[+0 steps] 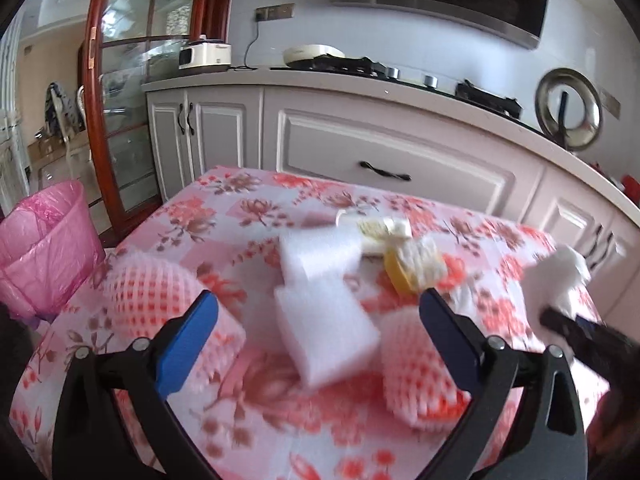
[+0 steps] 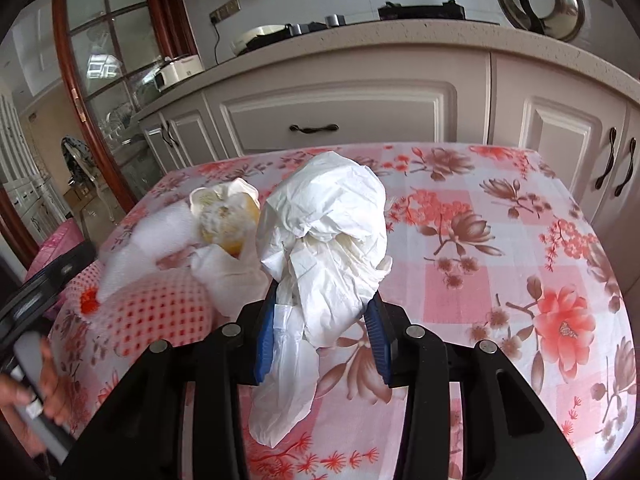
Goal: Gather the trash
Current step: 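Grasp the white tissue bundle with the right gripper, then grasp the white foam block with the left gripper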
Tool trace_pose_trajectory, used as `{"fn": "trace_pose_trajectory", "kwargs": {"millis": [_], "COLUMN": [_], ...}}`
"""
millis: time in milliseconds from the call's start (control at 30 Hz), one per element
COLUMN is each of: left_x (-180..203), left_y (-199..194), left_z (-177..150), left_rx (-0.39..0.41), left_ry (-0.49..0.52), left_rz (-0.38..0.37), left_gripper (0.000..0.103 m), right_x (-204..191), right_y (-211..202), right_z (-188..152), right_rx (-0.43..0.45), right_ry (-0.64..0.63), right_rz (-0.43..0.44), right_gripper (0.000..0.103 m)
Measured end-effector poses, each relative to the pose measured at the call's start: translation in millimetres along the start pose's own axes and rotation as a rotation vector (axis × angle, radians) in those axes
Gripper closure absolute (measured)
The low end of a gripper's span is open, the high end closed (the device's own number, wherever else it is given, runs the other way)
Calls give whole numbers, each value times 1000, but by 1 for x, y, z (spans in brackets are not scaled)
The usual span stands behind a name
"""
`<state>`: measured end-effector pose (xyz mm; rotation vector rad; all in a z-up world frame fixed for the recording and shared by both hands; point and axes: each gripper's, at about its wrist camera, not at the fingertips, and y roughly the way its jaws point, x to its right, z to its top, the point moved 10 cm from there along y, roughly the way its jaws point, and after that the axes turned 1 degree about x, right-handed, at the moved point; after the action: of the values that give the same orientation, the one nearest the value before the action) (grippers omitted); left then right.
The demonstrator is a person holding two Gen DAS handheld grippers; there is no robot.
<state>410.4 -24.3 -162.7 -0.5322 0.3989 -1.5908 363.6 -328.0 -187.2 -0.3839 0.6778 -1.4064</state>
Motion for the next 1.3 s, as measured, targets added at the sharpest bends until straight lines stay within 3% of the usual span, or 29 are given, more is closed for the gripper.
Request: {"fn": "trace_pose_trajectory", "kwargs": {"millis": [100, 300, 400, 467, 800, 1000, 1300], "left_x": [2, 0, 2, 3, 19, 16, 14], "left_y": [17, 43, 53, 54, 20, -13, -51], "left_z": [2, -14, -29, -35, -30, -28, -30], "left_rx": [-30, -91, -138, -151, -70, -6, 35], "left_ry": [11, 15, 27, 24, 70, 71, 93], "left_rz": [1, 40, 30, 14, -30, -18, -52], "left_gripper": [16, 18, 26, 39, 42, 42, 42], "right_x": [-4, -8, -8, -8, -18, -25, -49], "right_y": [-3, -7, -9, -10, -26, -39, -55], "right_z": [1, -1, -2, -3, -10, -14, -16], "right_rx": [2, 1, 2, 1, 16, 30, 48], "right_ry": [-2, -15, -15, -13, -26, -37, -77], "right_rz": [15, 32, 37, 39, 61, 72, 106], "right_gripper": [64, 64, 64, 64, 64, 64, 64]}}
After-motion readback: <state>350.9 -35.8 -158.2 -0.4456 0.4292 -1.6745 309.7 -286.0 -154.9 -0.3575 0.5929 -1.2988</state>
